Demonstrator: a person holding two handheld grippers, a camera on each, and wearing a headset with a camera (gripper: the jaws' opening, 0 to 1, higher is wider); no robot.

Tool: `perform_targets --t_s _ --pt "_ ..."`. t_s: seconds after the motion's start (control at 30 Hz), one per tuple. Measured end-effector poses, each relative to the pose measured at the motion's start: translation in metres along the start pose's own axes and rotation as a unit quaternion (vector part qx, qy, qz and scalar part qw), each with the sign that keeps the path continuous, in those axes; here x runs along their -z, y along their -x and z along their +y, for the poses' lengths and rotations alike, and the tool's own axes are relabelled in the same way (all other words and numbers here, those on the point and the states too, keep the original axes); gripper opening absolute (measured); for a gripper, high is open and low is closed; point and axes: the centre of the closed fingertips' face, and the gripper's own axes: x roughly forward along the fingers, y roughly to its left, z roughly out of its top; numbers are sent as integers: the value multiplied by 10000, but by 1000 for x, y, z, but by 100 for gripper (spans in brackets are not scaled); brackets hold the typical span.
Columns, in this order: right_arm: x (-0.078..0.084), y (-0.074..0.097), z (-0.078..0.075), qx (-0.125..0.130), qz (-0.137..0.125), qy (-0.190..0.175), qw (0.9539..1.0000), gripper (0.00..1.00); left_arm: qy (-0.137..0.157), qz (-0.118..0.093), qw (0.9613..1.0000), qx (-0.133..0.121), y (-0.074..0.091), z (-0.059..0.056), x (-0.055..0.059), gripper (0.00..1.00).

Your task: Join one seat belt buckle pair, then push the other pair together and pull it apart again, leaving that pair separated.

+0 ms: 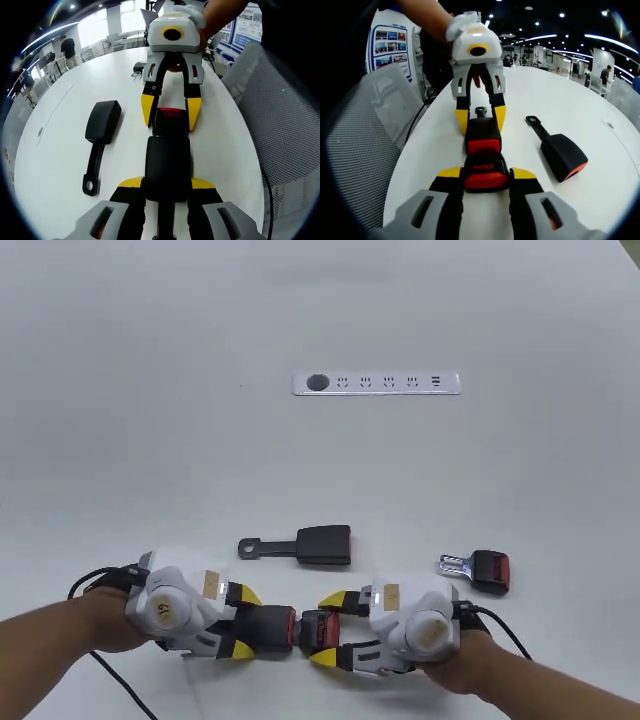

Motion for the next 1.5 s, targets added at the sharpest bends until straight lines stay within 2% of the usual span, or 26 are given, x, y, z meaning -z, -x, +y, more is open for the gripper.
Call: perform_targets --t_s 0.57,1.27,1.5 --pt "0 1 -1 29 -10 76 10000 35 -19 -20 10000 10 0 0 0 33" --pt "1 1 -1 42 -54 -28 10000 35 -9 -35 10000 23 0 0 0 33" --pt "0 1 0 49 -42 -59 10000 36 -43 20 10000 29 0 0 0 33"
